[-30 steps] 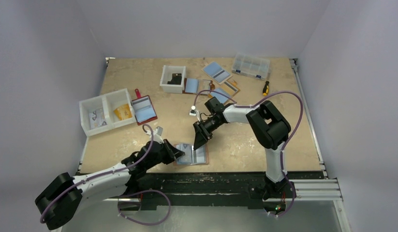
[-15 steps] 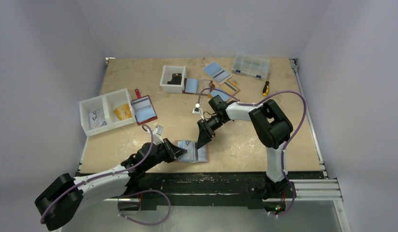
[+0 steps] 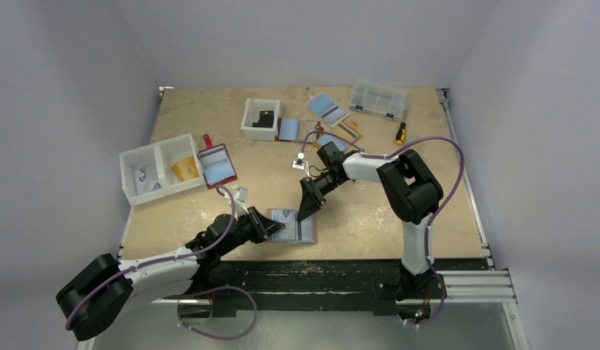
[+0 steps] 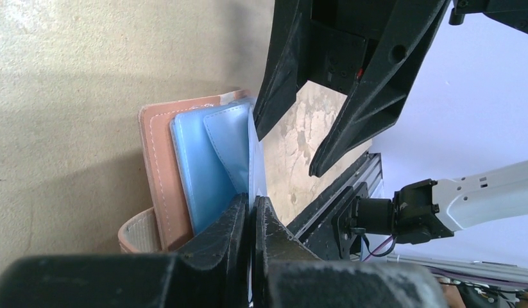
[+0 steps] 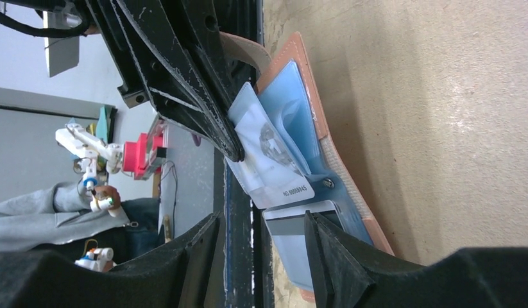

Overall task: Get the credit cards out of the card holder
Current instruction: Remove the credit card from the card holder.

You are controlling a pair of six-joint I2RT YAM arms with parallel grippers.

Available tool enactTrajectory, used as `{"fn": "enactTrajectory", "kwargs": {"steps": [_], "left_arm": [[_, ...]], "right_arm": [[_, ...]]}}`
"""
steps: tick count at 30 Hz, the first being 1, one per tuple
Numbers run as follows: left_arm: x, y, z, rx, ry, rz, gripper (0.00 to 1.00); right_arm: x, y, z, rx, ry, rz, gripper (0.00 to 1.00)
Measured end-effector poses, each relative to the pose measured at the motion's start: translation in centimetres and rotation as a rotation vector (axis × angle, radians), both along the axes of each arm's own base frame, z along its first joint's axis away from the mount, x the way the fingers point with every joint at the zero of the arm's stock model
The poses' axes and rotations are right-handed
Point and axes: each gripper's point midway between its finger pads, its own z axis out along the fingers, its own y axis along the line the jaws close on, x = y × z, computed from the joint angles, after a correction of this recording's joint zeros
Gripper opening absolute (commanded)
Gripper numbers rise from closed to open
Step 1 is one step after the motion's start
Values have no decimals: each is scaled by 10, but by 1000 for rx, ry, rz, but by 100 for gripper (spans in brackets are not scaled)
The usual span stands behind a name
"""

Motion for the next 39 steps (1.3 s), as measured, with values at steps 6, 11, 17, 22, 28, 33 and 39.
{"fn": "enactTrajectory", "kwargs": {"steps": [6, 11, 17, 22, 28, 33, 39], "left_arm": [[2, -2, 7, -22, -21, 0, 0], [4, -5, 11, -38, -35, -3, 0], [5, -7, 16, -56, -49, -9, 0], [6, -10, 19, -71, -59, -14, 0], [8, -13, 21, -88, -63, -12, 0], [10, -15, 21, -94, -58, -10, 0], [13, -17, 24, -99, -62, -8, 0]], "right_arm": [[6, -3, 9, 31, 1, -17, 57], [8, -2, 14, 48, 0, -18, 57], [10, 0, 16, 47, 15, -32, 56], [11, 1, 20, 44, 25, -49, 56], [13, 2, 21, 36, 42, -72, 54], [14, 1, 21, 33, 61, -85, 44], [19, 0, 20, 34, 66, -107, 16]]}}
